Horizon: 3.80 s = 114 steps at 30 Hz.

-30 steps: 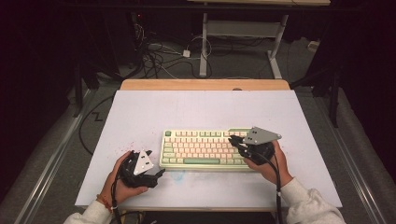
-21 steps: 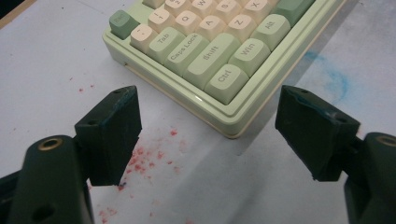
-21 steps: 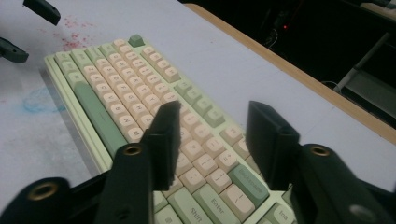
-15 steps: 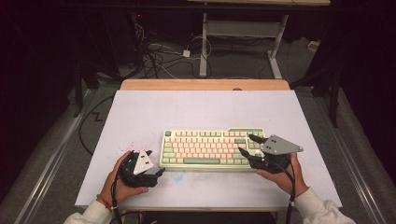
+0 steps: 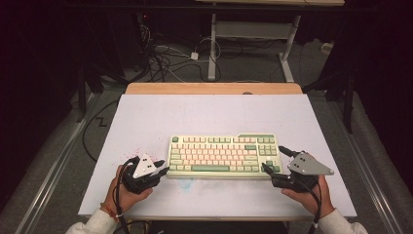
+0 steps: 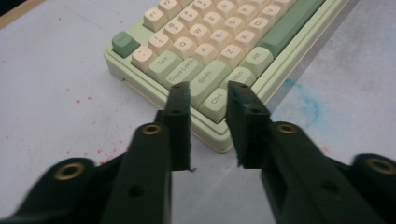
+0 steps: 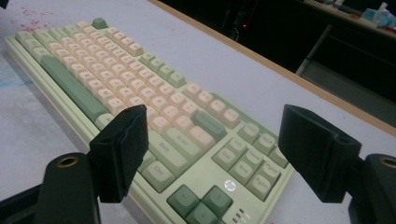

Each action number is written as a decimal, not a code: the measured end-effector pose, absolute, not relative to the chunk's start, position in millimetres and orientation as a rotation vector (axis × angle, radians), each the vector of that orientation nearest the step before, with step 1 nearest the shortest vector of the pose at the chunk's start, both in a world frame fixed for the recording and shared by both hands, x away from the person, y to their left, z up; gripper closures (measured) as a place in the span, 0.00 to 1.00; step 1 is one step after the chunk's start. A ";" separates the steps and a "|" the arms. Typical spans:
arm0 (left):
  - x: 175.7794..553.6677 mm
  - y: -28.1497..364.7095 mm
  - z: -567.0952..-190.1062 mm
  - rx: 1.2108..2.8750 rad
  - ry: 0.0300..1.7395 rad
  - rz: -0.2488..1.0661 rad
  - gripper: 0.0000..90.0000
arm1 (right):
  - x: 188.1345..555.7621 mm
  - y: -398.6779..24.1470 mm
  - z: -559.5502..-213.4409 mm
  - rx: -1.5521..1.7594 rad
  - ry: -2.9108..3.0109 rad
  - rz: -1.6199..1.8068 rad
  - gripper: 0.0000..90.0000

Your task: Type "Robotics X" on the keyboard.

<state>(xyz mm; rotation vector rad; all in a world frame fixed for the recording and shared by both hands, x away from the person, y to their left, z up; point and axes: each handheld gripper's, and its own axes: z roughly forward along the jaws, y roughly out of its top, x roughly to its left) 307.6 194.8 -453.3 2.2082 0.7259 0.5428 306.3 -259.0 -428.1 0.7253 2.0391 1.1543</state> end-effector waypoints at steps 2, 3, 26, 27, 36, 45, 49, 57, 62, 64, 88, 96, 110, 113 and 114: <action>308.5 193.0 -451.6 2.217 0.720 0.533 0.90 | 302.5 -261.2 -430.6 0.712 2.036 1.118 0.27; 309.1 191.7 -450.9 2.227 0.710 0.524 0.92 | 300.7 -262.6 -431.2 0.716 2.029 1.112 0.27; 347.7 107.5 -438.0 2.345 0.539 0.401 0.97 | 292.6 -260.8 -445.5 0.770 2.094 1.021 0.27; 349.9 104.1 -438.0 2.353 0.538 0.394 0.97 | 292.5 -261.0 -445.8 0.769 2.096 1.019 0.27; 364.5 85.4 -440.5 2.399 0.539 0.375 0.97 | 292.8 -261.7 -448.0 0.770 2.106 1.005 0.27; 369.7 67.1 -445.2 2.439 0.521 0.366 0.97 | 293.6 -260.2 -450.2 0.766 2.122 0.984 0.27; 371.5 63.7 -446.2 2.442 0.525 0.372 0.97 | 294.2 -261.4 -450.4 0.760 2.127 0.985 0.27; 373.1 56.7 -447.8 2.453 0.515 0.375 0.97 | 294.9 -262.2 -451.2 0.755 2.134 0.977 0.27; 373.5 53.7 -450.1 2.481 0.524 0.385 0.97 | 294.5 -263.3 -450.1 0.763 2.118 0.980 0.27; 371.4 53.5 -448.9 2.475 0.514 0.392 0.97 | 294.8 -263.7 -450.1 0.761 2.115 0.973 0.27; 355.3 105.2 -428.6 2.278 0.572 0.630 0.47 | 295.3 -264.0 -450.6 0.776 2.122 0.970 0.28; 346.0 122.9 -431.9 2.231 0.576 0.683 0.25 | 295.4 -264.1 -450.9 0.772 2.129 0.969 0.29; 331.7 155.0 -442.9 2.228 0.614 0.738 0.20 | 295.9 -263.1 -451.2 0.766 2.142 0.966 0.30; 330.3 161.9 -445.5 2.226 0.639 0.747 0.20 | 296.2 -262.8 -451.1 0.769 2.142 0.967 0.34; 329.7 164.3 -446.5 2.223 0.646 0.745 0.20 | 296.3 -262.7 -450.9 0.768 2.141 0.968 0.37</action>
